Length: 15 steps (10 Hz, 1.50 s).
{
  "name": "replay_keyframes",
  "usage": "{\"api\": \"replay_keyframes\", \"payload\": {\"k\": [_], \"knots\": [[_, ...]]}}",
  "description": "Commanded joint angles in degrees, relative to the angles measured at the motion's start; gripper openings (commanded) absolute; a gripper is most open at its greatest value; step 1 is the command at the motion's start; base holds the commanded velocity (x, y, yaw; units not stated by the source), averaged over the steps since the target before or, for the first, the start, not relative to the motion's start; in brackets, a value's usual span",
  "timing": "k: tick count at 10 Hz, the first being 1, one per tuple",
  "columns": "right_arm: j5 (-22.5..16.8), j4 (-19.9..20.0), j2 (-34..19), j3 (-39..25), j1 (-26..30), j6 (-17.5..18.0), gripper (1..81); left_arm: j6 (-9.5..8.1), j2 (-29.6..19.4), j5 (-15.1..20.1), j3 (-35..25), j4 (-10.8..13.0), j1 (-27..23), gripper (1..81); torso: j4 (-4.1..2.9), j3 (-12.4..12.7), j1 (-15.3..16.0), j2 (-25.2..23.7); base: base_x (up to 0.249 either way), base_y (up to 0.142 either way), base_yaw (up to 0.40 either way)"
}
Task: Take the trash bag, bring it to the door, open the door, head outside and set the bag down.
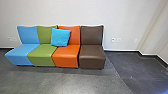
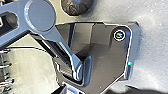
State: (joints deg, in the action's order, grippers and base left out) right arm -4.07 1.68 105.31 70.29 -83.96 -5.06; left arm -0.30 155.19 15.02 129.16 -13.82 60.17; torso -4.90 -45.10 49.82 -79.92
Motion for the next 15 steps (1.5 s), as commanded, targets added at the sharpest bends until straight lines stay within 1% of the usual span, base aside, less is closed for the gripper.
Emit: {"api": "replay_keyframes", "payload": {"k": [1,2,3,5,6,7,8,9,11,12,13,15], "knots": [[-4.0,1.4,-5.6,-3.6,1.9,0.0,81.1,-0.31,-1.2,6.8,0.0,-1.6,-7.2,81.1,0.0,0.0,3.5,-5.4,0.0,0.0,0.0],[-3.9,1.3,-6.6,-4.5,2.4,0.0,81.1,-0.31,-1.0,6.9,0.0,-1.6,-8.0,81.1,0.0,0.0,4.8,-7.6,0.0,0.0,0.0],[-4.1,1.6,-7.6,-5.3,3.7,0.0,81.1,-0.31,-0.8,7.0,0.0,-2.5,-8.9,81.1,0.0,-0.1,5.9,-9.3,0.0,0.0,0.0],[-4.4,2.3,-9.9,-7.7,5.9,0.0,81.1,-0.31,-0.5,7.0,0.0,-2.7,-9.8,81.1,0.0,-0.1,8.8,-13.8,0.0,0.0,0.0],[-4.5,2.4,-11.9,-9.3,8.0,0.0,81.1,-0.31,-0.1,7.5,0.0,-2.7,-9.8,81.1,0.0,-0.1,9.9,-15.7,0.0,0.0,0.0],[-5.2,2.9,-14.1,-11.2,10.5,0.9,81.1,-0.31,0.2,7.6,0.0,-2.6,-9.8,81.1,0.0,-0.1,11.3,-17.9,0.0,0.0,0.0],[-7.2,3.6,-16.0,-12.3,13.7,1.2,81.1,-0.31,0.4,7.6,0.0,-2.7,-9.7,81.1,0.0,-0.1,12.5,-19.8,0.0,0.0,0.0],[-10.4,4.5,-16.9,-12.9,17.6,1.8,81.1,-0.31,0.6,7.6,0.0,-2.7,-9.6,81.1,0.0,-0.1,13.8,-22.0,0.0,0.0,0.0],[-19.4,6.2,-18.7,-14.2,26.5,3.3,81.1,-0.31,0.9,7.6,0.0,-2.7,-9.5,81.1,0.0,-0.1,16.4,-26.1,0.0,0.0,0.0],[-22.9,7.0,-19.6,-15.0,30.5,3.9,81.1,-0.31,0.9,7.6,0.0,-2.8,-9.5,81.1,0.0,-0.1,17.8,-28.3,0.0,0.0,0.0],[-25.3,7.5,-20.6,-15.6,34.0,4.2,81.1,-0.31,0.9,7.7,0.0,-2.7,-9.4,81.1,0.0,-0.1,19.0,-30.3,0.0,0.0,0.0],[-30.5,9.8,-22.4,-16.2,39.9,4.8,81.1,-0.31,0.8,7.6,0.0,-2.7,-9.2,81.1,0.0,-4.3,21.6,-34.4,0.0,0.0,0.0]]}}
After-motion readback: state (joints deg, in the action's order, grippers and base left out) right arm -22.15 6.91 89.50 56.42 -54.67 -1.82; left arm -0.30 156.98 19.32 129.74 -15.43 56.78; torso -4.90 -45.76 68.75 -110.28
